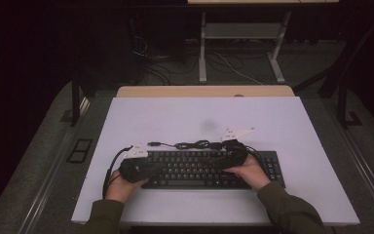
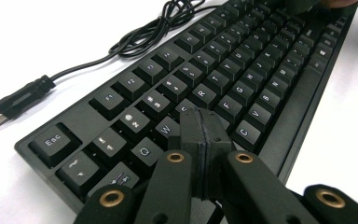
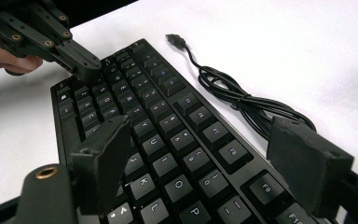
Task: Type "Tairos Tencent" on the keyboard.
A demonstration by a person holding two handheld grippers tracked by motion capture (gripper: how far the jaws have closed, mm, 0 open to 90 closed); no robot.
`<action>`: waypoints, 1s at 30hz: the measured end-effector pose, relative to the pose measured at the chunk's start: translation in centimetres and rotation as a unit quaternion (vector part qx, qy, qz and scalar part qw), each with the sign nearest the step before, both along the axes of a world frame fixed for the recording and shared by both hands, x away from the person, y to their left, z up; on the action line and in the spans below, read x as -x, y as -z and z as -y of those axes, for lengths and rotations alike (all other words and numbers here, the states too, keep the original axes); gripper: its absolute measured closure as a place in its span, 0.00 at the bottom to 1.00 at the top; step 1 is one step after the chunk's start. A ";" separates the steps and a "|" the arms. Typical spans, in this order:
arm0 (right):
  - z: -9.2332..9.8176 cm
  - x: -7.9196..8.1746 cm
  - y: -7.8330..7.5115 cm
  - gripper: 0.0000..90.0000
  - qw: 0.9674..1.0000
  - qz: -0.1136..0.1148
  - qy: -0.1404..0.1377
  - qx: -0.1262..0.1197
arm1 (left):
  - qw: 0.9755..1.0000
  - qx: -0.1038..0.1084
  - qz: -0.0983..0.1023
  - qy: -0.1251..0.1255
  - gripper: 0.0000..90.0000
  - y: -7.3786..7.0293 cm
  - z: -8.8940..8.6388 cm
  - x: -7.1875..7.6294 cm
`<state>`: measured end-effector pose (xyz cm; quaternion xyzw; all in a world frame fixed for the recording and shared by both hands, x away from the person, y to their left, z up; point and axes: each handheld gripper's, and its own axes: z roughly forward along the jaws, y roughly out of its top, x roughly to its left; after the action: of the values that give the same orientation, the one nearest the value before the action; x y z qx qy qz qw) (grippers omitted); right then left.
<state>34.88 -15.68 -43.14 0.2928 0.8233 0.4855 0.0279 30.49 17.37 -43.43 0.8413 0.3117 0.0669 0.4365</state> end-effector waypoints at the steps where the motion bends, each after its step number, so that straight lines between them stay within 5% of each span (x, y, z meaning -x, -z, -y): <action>1: 0.0 0.0 0.0 0.24 1.000 0.000 0.000 0.000 | 1.000 0.000 -0.002 0.001 0.99 0.0 0.1 0.0; 30: 0.0 0.2 -0.2 0.24 1.000 0.003 0.001 0.002 | 1.000 -0.007 -0.008 0.006 0.99 0.5 1.0 -0.3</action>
<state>34.66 -15.64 -42.99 0.2924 0.8237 0.4848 0.0314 30.77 16.38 -43.90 0.8469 0.3098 0.0595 0.4281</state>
